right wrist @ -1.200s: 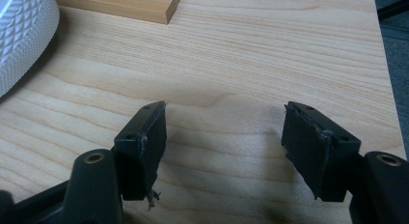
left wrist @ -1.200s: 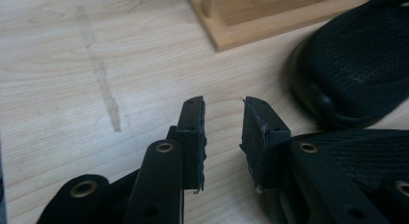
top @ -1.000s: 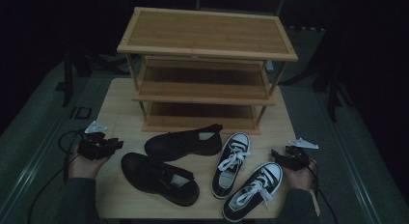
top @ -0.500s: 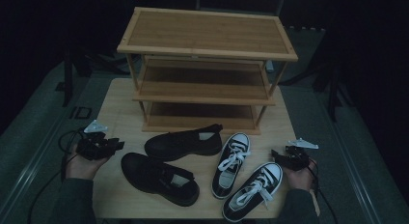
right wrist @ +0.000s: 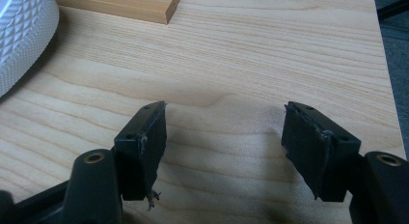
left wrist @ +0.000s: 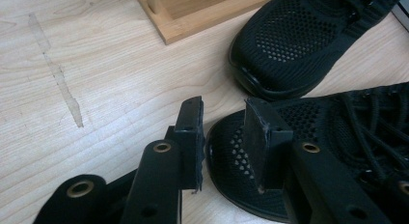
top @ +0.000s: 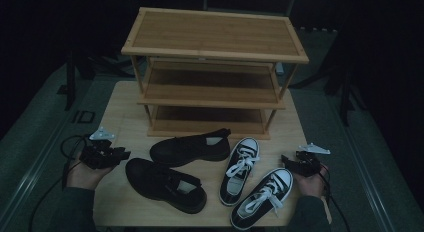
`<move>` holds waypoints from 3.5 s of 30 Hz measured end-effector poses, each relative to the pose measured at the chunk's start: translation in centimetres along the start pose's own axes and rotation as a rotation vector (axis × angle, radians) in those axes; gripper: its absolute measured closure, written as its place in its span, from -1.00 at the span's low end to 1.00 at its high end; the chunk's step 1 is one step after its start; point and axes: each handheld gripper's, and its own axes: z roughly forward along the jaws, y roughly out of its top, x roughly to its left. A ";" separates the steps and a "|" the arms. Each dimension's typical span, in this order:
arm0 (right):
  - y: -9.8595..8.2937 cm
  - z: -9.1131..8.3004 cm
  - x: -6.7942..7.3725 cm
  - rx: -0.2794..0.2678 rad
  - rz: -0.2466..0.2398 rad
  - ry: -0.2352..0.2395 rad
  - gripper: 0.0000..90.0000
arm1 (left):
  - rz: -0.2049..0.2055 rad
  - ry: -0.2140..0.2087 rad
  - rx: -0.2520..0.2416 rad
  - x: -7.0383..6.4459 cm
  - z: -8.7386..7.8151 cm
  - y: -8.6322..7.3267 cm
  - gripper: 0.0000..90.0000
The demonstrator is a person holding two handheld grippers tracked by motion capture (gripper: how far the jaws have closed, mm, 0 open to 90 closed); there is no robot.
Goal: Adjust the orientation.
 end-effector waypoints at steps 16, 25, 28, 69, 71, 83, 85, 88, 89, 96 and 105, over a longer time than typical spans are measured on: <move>0.0 0.0 0.0 -0.001 0.001 0.001 -0.29 | 0.048 -0.014 0.031 -1.6 -0.8 0.3 0.48; 0.0 0.0 0.0 0.000 0.000 0.001 -0.29 | 0.069 -0.031 0.036 -2.7 -0.9 0.3 0.46; 0.0 0.0 0.0 0.000 0.001 0.001 -0.29 | 0.076 -0.039 0.038 -3.0 -0.9 0.2 0.46; 0.0 0.0 0.0 0.000 0.001 0.001 -0.29 | 0.185 -0.200 0.055 -4.9 -1.4 0.0 0.46; 0.0 0.0 0.0 0.000 0.000 0.001 -0.29 | 0.187 -0.203 0.062 -5.0 -1.3 -0.1 0.46; 0.0 0.0 0.0 0.000 0.001 0.001 -0.29 | 0.196 -0.216 0.109 -5.4 -0.5 -0.5 0.47; 0.0 0.0 0.0 0.000 0.001 0.001 -0.29 | 0.196 -0.215 0.120 -5.4 -0.3 -0.6 0.48; 0.0 0.0 0.0 0.000 0.001 0.001 -0.29 | 0.191 -0.203 0.145 -5.3 0.3 -0.7 0.53; 0.0 0.0 0.0 0.000 0.001 0.001 -0.29 | 0.194 -0.200 0.153 -5.3 0.5 -0.8 0.55; 0.0 0.0 0.0 0.000 0.000 0.001 -0.29 | 0.209 -0.223 0.197 -5.6 1.5 -1.0 0.77; 0.0 0.0 0.0 0.000 0.001 0.001 -0.29 | 0.216 -0.210 0.198 -5.7 1.4 -1.1 0.97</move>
